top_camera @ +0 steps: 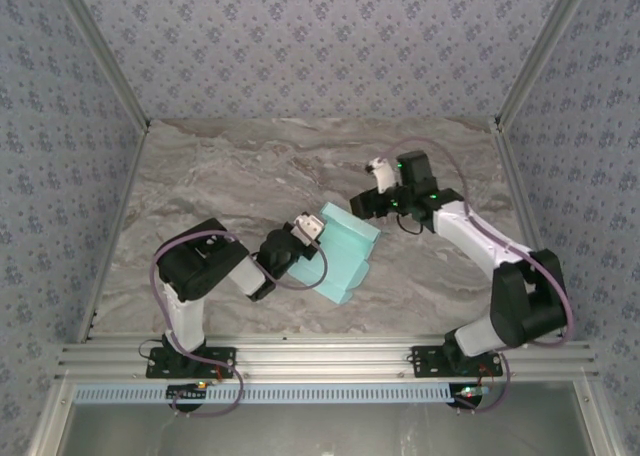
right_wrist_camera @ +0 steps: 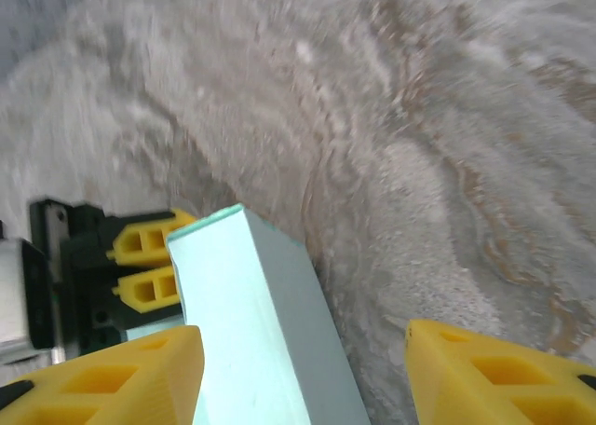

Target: Fold the paper box

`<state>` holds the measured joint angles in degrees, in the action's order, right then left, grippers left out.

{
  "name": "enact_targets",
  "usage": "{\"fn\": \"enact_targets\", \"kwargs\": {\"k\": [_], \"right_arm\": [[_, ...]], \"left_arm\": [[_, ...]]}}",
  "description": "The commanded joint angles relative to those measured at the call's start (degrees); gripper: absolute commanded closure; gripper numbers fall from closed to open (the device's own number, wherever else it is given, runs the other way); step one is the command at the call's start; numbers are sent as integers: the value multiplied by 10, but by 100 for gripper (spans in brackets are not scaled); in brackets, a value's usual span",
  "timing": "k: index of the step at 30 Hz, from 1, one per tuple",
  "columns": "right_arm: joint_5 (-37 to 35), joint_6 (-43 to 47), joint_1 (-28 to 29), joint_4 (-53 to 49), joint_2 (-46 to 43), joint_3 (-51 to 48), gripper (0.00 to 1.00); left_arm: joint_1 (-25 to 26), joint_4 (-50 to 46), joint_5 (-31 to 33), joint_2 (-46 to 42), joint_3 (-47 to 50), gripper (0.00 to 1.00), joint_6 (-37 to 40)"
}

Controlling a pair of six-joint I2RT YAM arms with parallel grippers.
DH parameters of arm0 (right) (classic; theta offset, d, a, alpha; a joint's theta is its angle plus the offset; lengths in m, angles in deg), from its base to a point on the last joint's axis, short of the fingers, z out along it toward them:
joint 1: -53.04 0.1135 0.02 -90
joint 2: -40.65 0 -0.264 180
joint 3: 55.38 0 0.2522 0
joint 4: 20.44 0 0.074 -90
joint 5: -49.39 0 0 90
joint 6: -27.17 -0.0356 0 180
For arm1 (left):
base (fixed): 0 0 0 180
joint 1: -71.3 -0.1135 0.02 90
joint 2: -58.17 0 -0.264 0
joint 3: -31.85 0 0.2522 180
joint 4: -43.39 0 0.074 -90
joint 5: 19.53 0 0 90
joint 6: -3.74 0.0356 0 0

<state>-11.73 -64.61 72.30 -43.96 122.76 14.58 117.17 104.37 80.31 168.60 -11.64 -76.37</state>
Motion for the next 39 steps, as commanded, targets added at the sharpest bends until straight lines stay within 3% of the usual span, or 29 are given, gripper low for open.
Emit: {"fn": "enact_targets", "kwargs": {"k": [1, 6, 18, 26, 33, 39], "right_arm": [[40, -45, -20, 13, -15, -18, 40], [17, -19, -27, -7, -24, -46, 39], [27, -13, -11, 79, -60, -137, 37], [34, 10, 19, 121, -50, -167, 36], [-27, -16, 39, 185, -2, -173, 36], [-9, -15, 42, 251, 27, -183, 39]], "left_arm": [[-16, -14, -20, 6, -2, 88, -21], [-43, -40, -52, -1, -5, 88, -77], [-104, -289, -158, -94, -71, 92, -150], [-142, -431, -245, -94, -127, 89, -171], [-160, -461, -314, -69, -157, 92, -197], [-163, -476, -332, -59, -173, 92, -202]]}}
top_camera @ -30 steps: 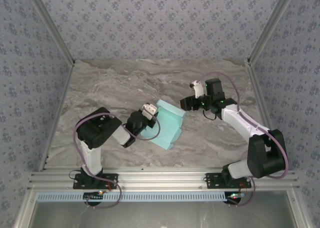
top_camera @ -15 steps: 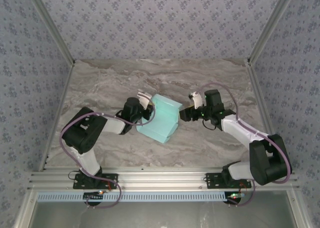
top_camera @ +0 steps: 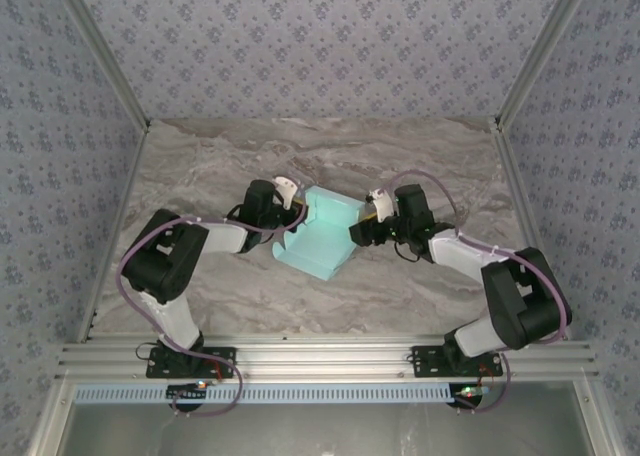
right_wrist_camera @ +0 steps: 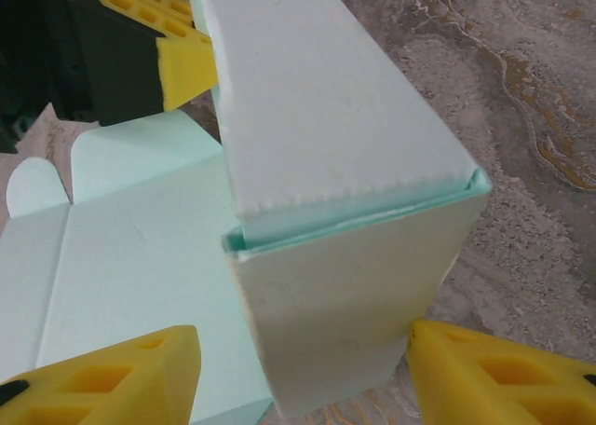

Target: Fold the paper box

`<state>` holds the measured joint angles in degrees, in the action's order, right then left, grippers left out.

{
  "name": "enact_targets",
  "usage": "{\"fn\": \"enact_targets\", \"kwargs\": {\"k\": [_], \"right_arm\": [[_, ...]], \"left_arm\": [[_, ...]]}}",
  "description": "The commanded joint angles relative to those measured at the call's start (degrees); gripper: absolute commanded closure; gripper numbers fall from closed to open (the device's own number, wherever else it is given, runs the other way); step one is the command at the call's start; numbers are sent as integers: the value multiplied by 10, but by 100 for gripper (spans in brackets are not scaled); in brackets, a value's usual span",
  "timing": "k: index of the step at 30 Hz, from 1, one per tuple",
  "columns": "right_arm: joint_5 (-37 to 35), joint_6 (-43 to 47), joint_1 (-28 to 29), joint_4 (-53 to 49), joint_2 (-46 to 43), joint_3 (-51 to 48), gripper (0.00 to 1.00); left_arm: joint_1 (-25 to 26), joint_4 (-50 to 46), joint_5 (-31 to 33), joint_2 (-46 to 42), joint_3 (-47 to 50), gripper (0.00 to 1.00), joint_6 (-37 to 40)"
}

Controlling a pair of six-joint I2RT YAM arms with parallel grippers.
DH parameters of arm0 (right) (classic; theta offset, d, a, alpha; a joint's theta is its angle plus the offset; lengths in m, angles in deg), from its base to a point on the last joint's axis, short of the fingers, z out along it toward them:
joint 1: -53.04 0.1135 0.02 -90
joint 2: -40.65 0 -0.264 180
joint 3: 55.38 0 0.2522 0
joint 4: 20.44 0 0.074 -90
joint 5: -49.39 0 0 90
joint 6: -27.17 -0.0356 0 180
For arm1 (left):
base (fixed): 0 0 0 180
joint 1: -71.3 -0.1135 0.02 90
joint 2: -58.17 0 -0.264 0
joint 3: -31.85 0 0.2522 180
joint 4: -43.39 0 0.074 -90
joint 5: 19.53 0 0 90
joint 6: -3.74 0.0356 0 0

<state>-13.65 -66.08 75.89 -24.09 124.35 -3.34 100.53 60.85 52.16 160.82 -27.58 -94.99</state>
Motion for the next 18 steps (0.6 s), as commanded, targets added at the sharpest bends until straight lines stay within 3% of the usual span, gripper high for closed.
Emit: {"fn": "enact_targets", "kwargs": {"k": [1, 8, 11, 18], "right_arm": [[18, 4, 7, 58, 13, -4, 40], [50, 18, 18, 69, 31, 4, 57], [63, 23, 22, 70, 40, 10, 59], [52, 35, 10, 60, 51, 17, 44]], "left_arm": [[2, -42, -53, 21, -15, 92, -20], [2, -22, -54, 31, -15, 91, -35], [2, -5, -55, 31, -9, 91, -39], [0, -2, -72, 27, -6, 96, -30]]}}
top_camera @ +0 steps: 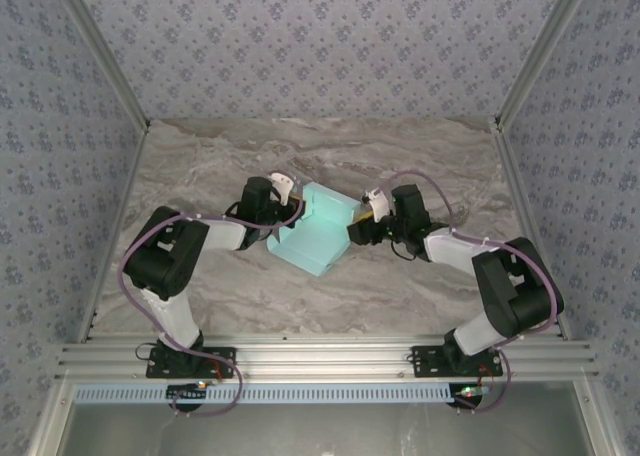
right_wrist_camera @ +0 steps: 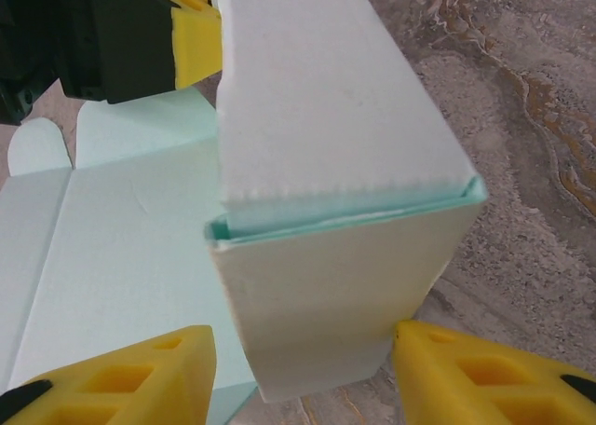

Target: Fold the paper box

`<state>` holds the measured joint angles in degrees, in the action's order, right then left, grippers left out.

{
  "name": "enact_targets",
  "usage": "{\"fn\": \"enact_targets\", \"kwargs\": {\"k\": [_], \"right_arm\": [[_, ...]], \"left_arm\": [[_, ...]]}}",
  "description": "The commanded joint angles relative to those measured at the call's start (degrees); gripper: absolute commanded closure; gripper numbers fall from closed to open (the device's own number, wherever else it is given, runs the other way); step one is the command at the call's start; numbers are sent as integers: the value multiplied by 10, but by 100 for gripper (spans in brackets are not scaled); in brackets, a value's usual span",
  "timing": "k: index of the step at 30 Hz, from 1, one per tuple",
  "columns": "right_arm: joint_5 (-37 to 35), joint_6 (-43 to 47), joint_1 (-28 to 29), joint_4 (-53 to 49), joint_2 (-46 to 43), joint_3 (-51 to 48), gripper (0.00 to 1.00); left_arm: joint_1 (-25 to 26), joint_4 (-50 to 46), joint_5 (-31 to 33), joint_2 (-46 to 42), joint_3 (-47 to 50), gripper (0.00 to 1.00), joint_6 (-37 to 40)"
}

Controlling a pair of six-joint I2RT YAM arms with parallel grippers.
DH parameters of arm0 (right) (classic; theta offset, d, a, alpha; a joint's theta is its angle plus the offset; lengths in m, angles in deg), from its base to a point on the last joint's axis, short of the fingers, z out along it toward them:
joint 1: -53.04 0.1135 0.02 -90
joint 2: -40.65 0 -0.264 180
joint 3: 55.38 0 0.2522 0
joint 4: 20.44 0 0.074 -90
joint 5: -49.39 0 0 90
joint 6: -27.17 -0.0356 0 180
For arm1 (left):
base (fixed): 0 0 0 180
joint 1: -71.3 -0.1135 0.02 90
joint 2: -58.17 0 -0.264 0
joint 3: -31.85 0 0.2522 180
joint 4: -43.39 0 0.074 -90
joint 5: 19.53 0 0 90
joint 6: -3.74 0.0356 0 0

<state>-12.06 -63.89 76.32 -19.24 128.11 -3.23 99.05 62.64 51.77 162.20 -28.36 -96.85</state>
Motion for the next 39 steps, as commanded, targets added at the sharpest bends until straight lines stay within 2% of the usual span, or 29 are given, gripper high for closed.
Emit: {"fn": "enact_targets", "kwargs": {"k": [1, 6, 10, 19, 24, 28, 35, 39], "right_arm": [[41, 16, -3, 11, 13, 13, 44], [92, 53, -33, -13, 1, 14, 41], [103, 84, -35, -22, -9, 7, 32], [122, 100, -51, -44, -23, 10, 32], [81, 83, -62, -34, -51, -17, 31], [81, 64, -76, -25, -65, -26, 26], [116, 75, -35, -56, -18, 22, 26], [127, 59, -21, -34, -4, 24, 27]], "left_arm": [[12, -22, -75, 14, 1, 100, -9], [-7, -11, -108, 6, 8, 100, -13], [-15, -27, -128, 3, -2, 100, -6], [-20, -21, -129, -6, 15, 100, -4], [-22, -28, -123, -8, 17, 100, 1], [-23, -26, -117, -12, 16, 100, 1], [-22, -21, -121, -13, 13, 100, -4], [-22, -27, -116, -16, 12, 100, -5]]}}
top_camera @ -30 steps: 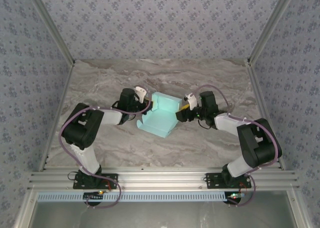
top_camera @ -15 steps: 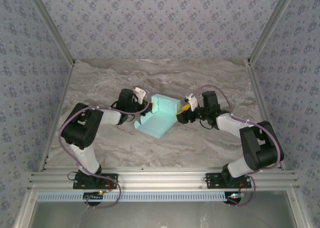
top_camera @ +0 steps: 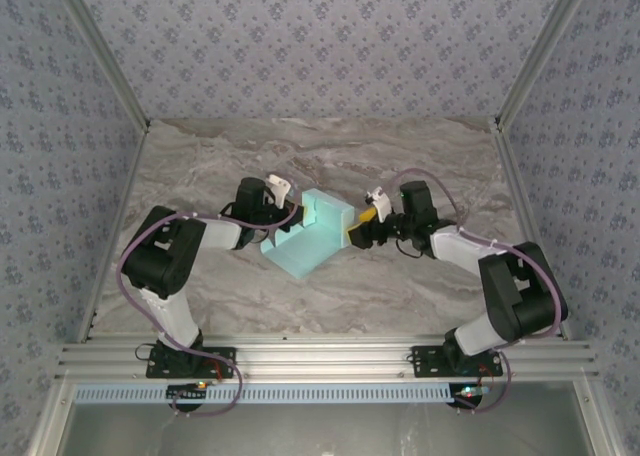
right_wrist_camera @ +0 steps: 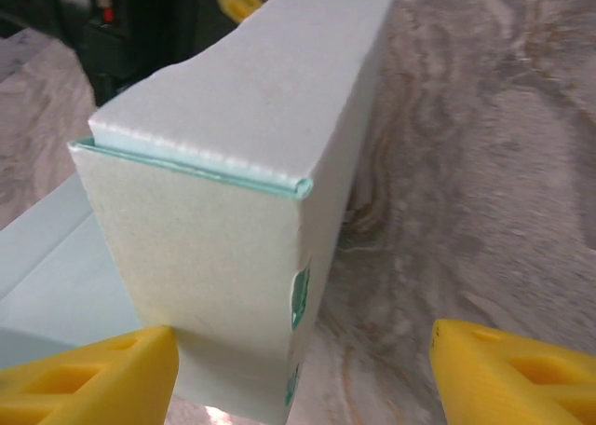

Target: Fold the paper box

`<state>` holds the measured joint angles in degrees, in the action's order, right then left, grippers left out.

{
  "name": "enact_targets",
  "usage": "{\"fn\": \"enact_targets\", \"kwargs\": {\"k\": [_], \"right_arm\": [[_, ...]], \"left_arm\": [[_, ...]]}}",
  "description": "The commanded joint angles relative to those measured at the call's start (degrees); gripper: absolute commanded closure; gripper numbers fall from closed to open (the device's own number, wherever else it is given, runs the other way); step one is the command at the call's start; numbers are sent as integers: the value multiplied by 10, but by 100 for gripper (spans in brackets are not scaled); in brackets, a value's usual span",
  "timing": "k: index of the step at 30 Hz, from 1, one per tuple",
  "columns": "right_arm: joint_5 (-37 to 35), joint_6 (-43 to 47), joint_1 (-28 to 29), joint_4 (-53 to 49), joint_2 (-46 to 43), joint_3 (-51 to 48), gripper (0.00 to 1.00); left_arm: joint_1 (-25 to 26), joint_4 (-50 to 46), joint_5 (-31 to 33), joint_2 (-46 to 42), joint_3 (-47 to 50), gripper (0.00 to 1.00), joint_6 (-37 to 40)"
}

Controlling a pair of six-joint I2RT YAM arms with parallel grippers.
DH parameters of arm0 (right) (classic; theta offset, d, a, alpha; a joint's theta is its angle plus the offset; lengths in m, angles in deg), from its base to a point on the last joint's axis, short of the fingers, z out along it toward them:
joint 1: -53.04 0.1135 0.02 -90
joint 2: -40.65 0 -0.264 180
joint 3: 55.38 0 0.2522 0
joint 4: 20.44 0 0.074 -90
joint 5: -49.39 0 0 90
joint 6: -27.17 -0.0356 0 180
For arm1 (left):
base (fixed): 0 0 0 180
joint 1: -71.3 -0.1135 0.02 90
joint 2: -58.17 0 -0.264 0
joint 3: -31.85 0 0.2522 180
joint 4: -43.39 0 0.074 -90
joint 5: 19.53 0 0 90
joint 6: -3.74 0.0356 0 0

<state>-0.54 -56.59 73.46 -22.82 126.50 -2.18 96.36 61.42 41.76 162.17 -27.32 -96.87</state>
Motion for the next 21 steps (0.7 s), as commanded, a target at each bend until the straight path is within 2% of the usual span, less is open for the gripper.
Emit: {"fn": "enact_targets", "kwargs": {"k": [1, 10, 18, 21], "right_arm": [[12, -17, 8, 3, 14, 15, 27], [12, -51, 30, 33, 42, 17, 25], [16, -51, 28, 33, 39, 7, 24], [42, -64, 16, 61, 39, -5, 23]], "left_arm": [[5, -13, -12, -18, 4, 100, -7], [6, -25, 29, -22, 5, 100, -4], [10, -41, 68, -22, 0, 100, 5], [10, -46, 82, -22, 1, 100, 3]]}}
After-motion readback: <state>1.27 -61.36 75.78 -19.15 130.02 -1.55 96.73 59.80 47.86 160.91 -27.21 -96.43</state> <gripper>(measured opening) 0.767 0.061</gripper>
